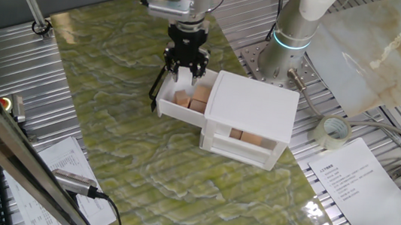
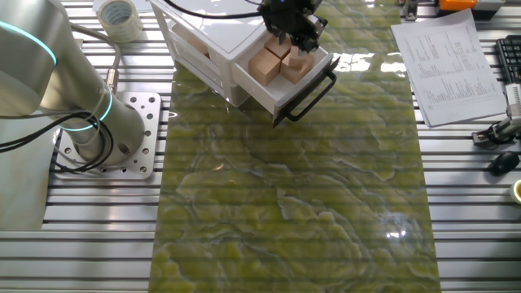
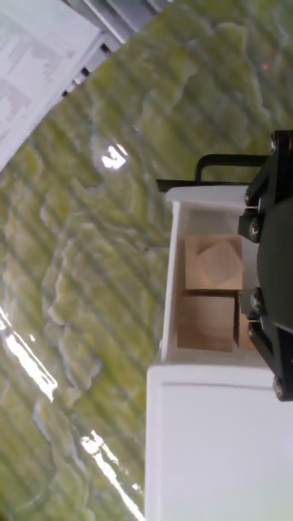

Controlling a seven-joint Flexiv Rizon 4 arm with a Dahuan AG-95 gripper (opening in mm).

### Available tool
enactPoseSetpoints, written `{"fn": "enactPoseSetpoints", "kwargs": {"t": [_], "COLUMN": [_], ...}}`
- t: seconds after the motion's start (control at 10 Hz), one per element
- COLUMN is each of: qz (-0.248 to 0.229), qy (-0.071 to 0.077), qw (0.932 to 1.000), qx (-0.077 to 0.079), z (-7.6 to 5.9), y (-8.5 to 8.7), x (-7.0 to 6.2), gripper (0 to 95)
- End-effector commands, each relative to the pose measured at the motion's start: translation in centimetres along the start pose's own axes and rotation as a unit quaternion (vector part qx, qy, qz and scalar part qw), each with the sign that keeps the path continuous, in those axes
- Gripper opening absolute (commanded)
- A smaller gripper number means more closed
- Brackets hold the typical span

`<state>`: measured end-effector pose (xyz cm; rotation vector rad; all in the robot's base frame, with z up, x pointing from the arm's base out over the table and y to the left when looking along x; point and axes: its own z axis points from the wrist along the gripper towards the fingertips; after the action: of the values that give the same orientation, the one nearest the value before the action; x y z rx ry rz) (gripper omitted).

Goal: Take something out of a drawer

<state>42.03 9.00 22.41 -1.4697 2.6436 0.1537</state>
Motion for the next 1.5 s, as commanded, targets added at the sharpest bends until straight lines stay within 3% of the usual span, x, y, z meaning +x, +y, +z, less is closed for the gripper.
{"fn": "enactPoseSetpoints", "kwargs": {"t": [0.1,0.2,0.3,0.6,0.7,1.1,1.4,1.5], "qz": [-0.018,-0.019,-0.022,-0.033,-0.037,-0.074,-0.086,-0.087], "qy": [0.011,0.019,0.019,0.015,0.017,0.011,0.003,0.003], "qw": [0.9998,0.9996,0.9996,0.9993,0.9992,0.9972,0.9963,0.9962], "qx": [0.002,0.007,0.007,0.003,0.0,-0.005,0.0,0.001], "z": [0.1,0.2,0.2,0.6,0.7,1.2,2.3,2.5], "y": [0.0,-0.3,-0.7,-2.0,-2.2,-1.2,-1.4,-1.5], "x": [0.0,-0.4,-0.9,-1.8,-1.9,-0.7,-1.3,-1.6], "gripper": [38.0,38.0,19.0,19.0,38.0,38.0,38.0,57.0]}}
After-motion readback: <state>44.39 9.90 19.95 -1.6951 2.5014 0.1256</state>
